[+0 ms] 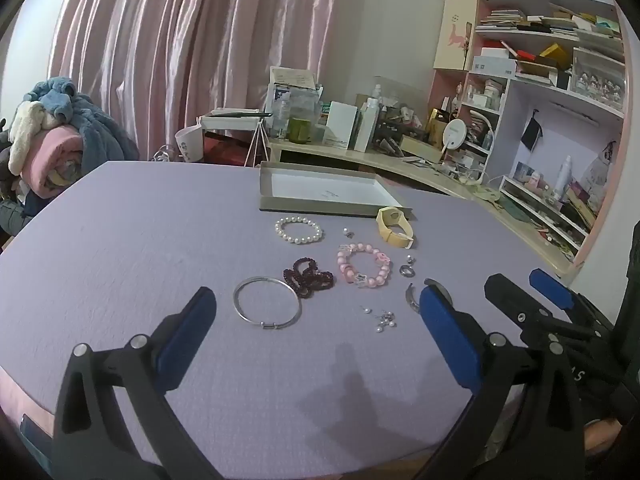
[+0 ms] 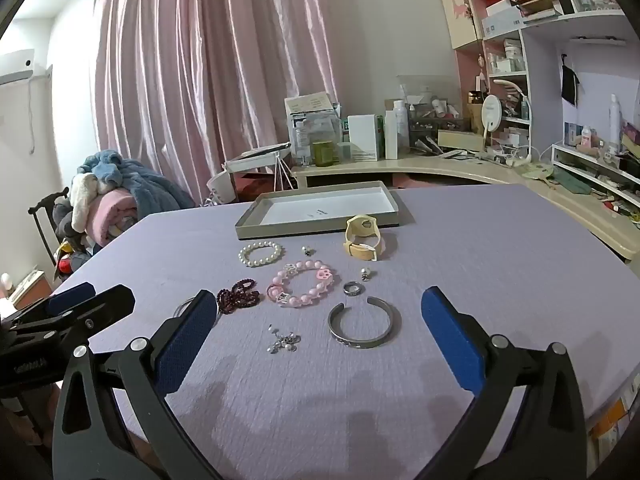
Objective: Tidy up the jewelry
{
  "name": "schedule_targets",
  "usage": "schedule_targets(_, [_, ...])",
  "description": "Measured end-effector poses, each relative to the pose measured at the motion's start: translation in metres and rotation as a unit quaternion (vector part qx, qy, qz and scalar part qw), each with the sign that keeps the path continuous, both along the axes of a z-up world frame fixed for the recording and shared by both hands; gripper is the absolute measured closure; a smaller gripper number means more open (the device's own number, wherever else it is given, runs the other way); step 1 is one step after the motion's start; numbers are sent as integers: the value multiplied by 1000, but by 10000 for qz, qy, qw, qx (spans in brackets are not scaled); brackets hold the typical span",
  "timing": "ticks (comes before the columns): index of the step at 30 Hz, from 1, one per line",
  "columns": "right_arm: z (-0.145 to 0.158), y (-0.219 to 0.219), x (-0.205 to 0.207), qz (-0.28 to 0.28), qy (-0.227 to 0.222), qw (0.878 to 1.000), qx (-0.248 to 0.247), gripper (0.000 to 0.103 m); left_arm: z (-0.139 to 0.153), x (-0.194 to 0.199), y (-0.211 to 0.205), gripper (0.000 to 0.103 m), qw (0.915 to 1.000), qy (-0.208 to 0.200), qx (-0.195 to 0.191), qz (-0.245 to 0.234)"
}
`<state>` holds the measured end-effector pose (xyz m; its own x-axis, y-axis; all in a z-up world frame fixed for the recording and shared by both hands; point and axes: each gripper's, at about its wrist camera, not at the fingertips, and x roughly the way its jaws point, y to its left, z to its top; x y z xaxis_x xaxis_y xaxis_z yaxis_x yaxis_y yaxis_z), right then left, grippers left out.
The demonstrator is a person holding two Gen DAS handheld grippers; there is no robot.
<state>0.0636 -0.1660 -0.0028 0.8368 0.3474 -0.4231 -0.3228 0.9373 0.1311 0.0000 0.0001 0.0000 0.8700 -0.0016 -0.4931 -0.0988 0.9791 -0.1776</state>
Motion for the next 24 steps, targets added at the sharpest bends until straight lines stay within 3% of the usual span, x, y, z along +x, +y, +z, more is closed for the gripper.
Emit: schedule_targets(24, [-1, 1, 0, -10, -9, 10000, -11, 1, 0, 0, 0, 2, 10000, 18, 32, -13])
